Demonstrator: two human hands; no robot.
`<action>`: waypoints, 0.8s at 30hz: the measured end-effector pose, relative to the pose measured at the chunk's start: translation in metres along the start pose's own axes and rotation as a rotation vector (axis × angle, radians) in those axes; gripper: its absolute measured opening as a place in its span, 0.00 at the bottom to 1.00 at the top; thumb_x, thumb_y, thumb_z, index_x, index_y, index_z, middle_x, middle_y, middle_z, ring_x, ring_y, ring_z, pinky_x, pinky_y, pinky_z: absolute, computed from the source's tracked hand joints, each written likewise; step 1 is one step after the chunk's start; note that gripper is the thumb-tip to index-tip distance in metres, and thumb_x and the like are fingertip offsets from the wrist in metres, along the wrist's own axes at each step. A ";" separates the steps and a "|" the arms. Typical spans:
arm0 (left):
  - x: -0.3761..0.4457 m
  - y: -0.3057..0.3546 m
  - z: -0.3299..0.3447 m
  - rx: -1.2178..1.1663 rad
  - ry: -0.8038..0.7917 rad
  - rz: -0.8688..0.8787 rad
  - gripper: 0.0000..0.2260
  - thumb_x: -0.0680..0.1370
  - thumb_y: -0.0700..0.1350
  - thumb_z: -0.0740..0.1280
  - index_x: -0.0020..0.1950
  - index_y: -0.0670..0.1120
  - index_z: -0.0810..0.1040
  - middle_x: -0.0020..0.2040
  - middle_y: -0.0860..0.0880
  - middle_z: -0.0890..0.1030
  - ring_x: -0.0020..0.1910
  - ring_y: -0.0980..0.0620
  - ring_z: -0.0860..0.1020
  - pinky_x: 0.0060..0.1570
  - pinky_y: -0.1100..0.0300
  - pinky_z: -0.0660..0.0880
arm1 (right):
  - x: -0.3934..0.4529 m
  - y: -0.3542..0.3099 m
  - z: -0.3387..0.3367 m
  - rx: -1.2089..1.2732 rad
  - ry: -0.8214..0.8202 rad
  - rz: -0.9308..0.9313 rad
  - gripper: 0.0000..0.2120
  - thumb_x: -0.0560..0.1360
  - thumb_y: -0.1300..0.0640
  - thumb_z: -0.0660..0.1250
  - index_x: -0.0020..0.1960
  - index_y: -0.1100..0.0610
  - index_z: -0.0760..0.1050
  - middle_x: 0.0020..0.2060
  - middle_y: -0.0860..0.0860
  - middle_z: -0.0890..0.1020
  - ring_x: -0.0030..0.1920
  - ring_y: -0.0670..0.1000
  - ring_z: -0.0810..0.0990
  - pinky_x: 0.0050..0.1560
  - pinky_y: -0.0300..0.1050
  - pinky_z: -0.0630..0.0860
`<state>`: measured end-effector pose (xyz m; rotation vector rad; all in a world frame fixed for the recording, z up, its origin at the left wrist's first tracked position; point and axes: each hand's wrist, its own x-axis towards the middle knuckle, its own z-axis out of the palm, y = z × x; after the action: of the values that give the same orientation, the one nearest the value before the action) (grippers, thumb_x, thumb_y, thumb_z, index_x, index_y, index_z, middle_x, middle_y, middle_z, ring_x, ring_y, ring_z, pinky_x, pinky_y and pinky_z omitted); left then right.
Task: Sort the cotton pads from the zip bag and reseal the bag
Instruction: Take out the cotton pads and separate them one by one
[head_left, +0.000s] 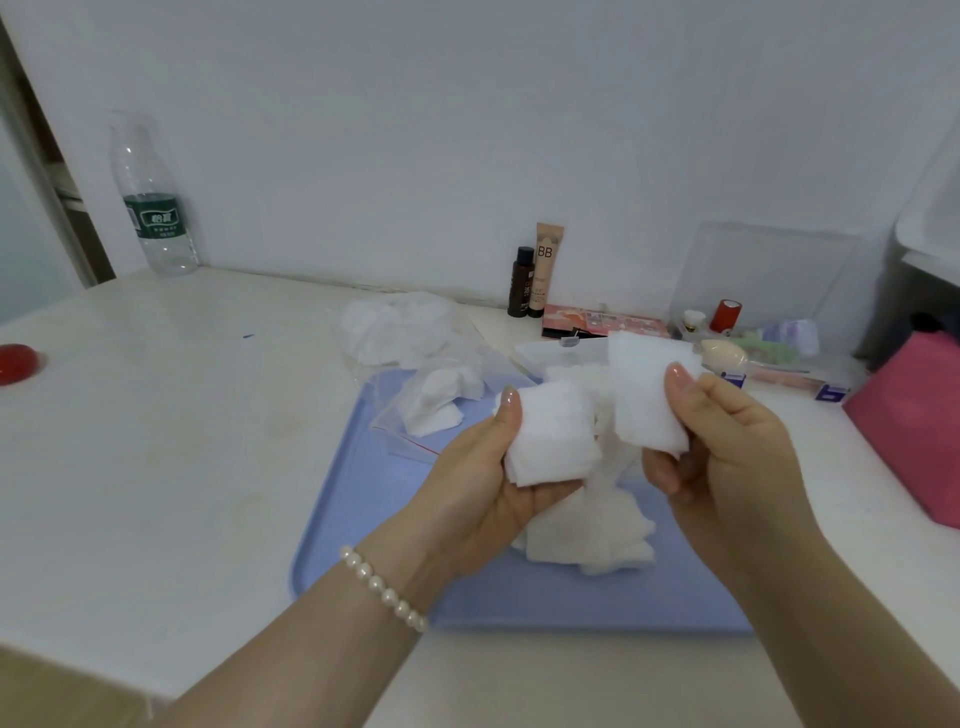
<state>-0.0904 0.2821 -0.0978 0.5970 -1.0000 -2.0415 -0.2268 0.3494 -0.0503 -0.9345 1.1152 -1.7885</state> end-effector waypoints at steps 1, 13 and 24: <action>0.001 -0.001 0.000 0.007 -0.002 -0.001 0.17 0.81 0.52 0.53 0.54 0.45 0.77 0.50 0.45 0.84 0.48 0.49 0.83 0.51 0.52 0.79 | -0.002 0.000 0.002 -0.018 -0.052 0.014 0.12 0.68 0.54 0.65 0.27 0.56 0.73 0.21 0.51 0.70 0.18 0.47 0.65 0.17 0.35 0.62; 0.003 -0.004 0.001 -0.006 -0.075 -0.060 0.25 0.82 0.55 0.51 0.66 0.37 0.72 0.61 0.34 0.77 0.47 0.43 0.79 0.45 0.54 0.78 | -0.006 0.028 0.013 -0.402 -0.023 -0.142 0.09 0.73 0.62 0.67 0.36 0.62 0.73 0.18 0.53 0.71 0.15 0.51 0.68 0.19 0.33 0.64; -0.004 -0.002 0.005 0.016 -0.056 -0.022 0.17 0.71 0.42 0.66 0.60 0.40 0.76 0.56 0.41 0.82 0.52 0.49 0.82 0.48 0.58 0.80 | 0.004 0.036 0.007 -0.647 0.039 -0.213 0.10 0.74 0.57 0.68 0.36 0.55 0.71 0.18 0.46 0.65 0.21 0.45 0.62 0.24 0.37 0.64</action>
<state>-0.0926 0.2885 -0.0966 0.5646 -1.0478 -2.0812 -0.2135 0.3336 -0.0808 -1.4401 1.7225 -1.6293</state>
